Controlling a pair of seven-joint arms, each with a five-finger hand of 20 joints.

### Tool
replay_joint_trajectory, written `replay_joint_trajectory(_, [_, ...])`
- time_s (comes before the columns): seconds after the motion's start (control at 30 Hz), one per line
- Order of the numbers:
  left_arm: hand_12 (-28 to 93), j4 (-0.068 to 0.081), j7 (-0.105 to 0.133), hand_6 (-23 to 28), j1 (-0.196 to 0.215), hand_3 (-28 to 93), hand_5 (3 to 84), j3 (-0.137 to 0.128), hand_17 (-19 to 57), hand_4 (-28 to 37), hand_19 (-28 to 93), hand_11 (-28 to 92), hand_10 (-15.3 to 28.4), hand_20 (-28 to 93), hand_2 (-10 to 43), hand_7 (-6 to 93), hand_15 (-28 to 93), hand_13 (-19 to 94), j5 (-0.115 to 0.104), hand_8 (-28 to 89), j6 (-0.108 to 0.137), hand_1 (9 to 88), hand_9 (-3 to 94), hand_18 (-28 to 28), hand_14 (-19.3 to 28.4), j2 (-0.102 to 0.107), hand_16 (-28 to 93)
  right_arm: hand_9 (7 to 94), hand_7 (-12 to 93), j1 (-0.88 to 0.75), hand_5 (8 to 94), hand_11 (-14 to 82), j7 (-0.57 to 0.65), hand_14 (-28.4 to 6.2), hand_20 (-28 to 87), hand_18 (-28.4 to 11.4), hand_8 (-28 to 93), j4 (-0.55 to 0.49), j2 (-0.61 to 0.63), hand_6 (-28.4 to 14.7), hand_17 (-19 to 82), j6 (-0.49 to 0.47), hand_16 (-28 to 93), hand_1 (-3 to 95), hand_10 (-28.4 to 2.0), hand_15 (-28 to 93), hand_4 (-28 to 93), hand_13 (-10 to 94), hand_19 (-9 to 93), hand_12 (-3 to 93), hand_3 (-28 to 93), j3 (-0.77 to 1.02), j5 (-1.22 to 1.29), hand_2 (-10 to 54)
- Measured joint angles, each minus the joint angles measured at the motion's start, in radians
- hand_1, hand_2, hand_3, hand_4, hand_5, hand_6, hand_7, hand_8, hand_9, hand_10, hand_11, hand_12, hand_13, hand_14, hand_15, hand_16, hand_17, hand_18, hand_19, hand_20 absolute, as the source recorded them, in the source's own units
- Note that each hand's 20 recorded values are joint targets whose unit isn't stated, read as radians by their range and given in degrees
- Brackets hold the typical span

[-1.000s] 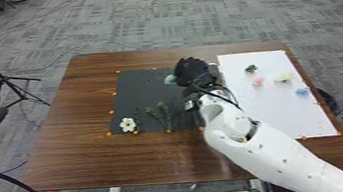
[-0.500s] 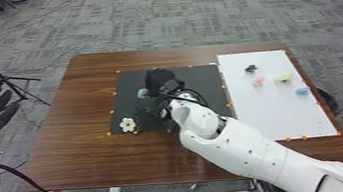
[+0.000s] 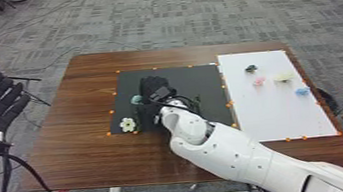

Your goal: Arrange flowers

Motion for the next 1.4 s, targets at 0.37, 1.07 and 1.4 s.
replay_joint_trajectory(0.37, [12,0.0,-0.009,9.5,-0.002,64,39.5,0.0,-4.6,-28.3,25,12,14.4,11,19.4,7.5,24,25,0.004,-6,-0.006,23.6,33.9,13.2,13.5,0.002,-4,79.7,26,0.013,76.4,8.3,0.066,-7.4,35,-24.4,3,-0.001,0.001,-1.1,36,0.008,33,56.8,-10.6,62,-28,76,85,25.5,70,-0.027,-0.02,-9.5])
replay_joint_trajectory(1.07, [13,-0.001,0.0,9.6,-0.001,64,38.9,-0.007,-4.6,-28.3,26,13,14.5,10,19.0,7.8,26,25,-0.012,-6,-0.006,23.3,33.4,13.5,14.6,0.004,-3,70.1,19,0.005,68.5,17.4,0.067,-9.1,33,-25.0,-2,-0.06,0.012,-3.4,35,0.004,30,47.6,-14.9,64,-28,72,85,15.2,75,-0.024,-0.026,-9.5])
replay_joint_trajectory(1.4, [12,-0.002,0.019,9.5,0.017,59,38.9,-0.017,-4.5,-28.3,25,13,14.3,10,20.9,7.8,25,25,-0.025,-6,-0.005,23.6,33.5,13.4,14.2,0.004,-3,58.1,18,0.001,58.2,14.7,0.059,-12.0,32,-24.3,-12,-0.135,0.017,-4.0,29,0.028,28,42.3,-15.7,68,-24,61,83,14.2,82,-0.001,-0.018,-4.6])
